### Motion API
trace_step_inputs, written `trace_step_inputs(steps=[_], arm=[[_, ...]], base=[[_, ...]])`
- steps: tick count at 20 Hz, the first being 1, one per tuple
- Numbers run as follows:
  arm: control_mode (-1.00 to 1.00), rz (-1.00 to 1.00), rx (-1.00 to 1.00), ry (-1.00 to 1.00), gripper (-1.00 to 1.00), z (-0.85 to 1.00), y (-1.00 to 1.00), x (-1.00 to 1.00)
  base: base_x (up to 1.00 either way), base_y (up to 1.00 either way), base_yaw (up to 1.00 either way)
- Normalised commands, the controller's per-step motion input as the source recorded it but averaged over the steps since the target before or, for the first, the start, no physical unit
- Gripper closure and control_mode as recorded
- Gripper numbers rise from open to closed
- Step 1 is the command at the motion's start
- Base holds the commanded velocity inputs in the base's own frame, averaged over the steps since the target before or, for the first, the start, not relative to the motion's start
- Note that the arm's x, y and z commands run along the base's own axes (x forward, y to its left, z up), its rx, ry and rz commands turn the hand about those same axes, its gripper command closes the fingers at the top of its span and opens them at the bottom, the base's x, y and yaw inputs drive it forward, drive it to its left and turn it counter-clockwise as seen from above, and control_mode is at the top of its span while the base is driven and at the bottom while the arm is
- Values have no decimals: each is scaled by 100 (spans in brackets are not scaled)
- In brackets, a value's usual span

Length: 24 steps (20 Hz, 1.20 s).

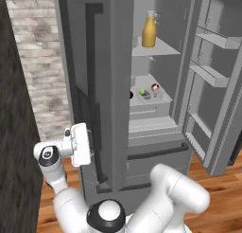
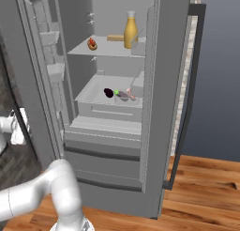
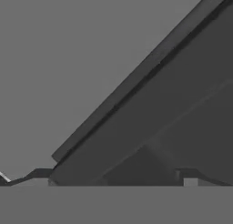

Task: Place the tupperware on the second highest shelf of the fridge. Make space for the tupperware among the existing items by rearranging them on the shelves if needed. Close the fridge door when finished.

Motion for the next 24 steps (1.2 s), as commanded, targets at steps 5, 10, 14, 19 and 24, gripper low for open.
trace_step_inputs(steps=[5, 10, 14, 19, 24], arm=[[-100, 0, -10, 0, -100, 30, -66, 9], [-100, 0, -4, 0, -100, 63, -46, 40], [-100, 0, 0, 1, -100, 90, -33, 49], [-100, 0, 0, 3, -100, 58, -40, 50], [-100, 0, 0, 4, -100, 40, -51, 62]], base=[[0, 0, 0], [0, 0, 0], [0, 0, 0], [0, 0, 0], [0, 0, 0]])
